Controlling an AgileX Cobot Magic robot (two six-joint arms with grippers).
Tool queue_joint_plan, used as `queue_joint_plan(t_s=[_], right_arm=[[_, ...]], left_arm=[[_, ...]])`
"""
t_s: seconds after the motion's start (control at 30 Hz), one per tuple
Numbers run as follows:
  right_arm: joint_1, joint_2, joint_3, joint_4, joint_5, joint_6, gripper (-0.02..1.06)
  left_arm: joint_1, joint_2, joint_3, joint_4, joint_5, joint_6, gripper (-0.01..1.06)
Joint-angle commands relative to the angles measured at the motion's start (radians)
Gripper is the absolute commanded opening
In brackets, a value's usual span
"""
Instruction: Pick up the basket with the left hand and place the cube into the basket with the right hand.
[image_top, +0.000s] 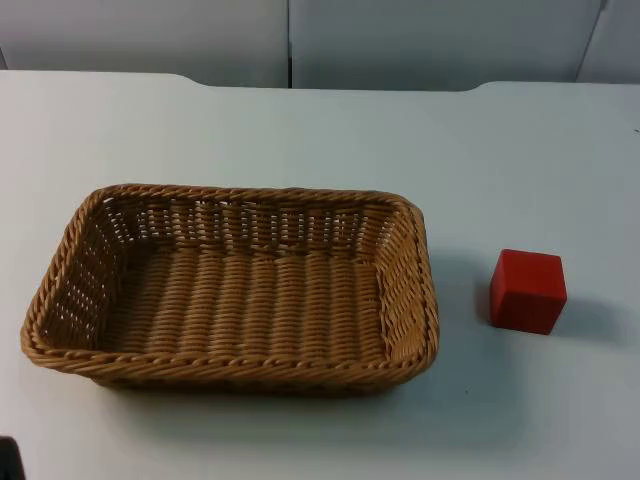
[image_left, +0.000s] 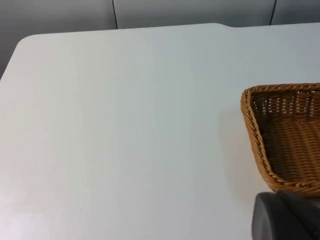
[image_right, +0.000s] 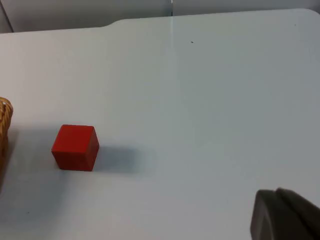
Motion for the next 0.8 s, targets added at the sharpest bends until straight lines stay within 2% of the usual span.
queue_joint_plan(t_s=[0.0,0.23,0.3,0.33,0.37,0.43,0.5,0.53,0.67,0.7,0.77], right_arm=[[0.003,0.007,0.004,-0.004,-0.010,0.001,0.00],[0.003,0.007,0.004,-0.004,-0.010,0.001,0.00],[0.003,0.007,0.004,-0.004,-0.010,0.001,0.00],[0.003,0.007,0.004,-0.004,-0.010,0.001,0.00],[0.003,0.007,0.004,-0.004,-0.010,0.001,0.00],[0.003,0.007,0.004,-0.004,-0.010,0.001,0.00],[0.003,0.007,0.004,-0.004,-0.010,0.001,0.00],[0.003,0.007,0.004,-0.004,-0.010,0.001,0.00],[0.003,0.007,0.004,-0.004,-0.010,0.001,0.00],[0.003,0.007,0.004,-0.004,-0.010,0.001,0.00],[0.003,0.007,0.004,-0.004,-0.010,0.001,0.00]], left_arm=[[0.003,0.013,0.002,-0.017,-0.017,-0.004,0.00],[0.003,0.157,-0.010,-0.031,-0.039,-0.004,0.00],[0.003,0.222,-0.018,-0.061,-0.153,-0.004,0.00],[0.003,0.276,-0.018,-0.108,-0.252,-0.004,0.00],[0.003,0.276,-0.018,-0.108,-0.252,-0.004,0.00],[0.003,0.359,-0.018,-0.174,-0.309,0.000,0.00],[0.003,0.458,-0.018,-0.242,-0.328,0.076,0.00],[0.003,0.458,-0.018,-0.242,-0.328,0.076,0.00],[0.003,0.696,-0.021,-0.348,-0.364,0.252,0.00],[0.003,0.696,-0.021,-0.348,-0.364,0.252,0.00],[0.003,0.819,-0.021,-0.372,-0.377,0.297,0.00]])
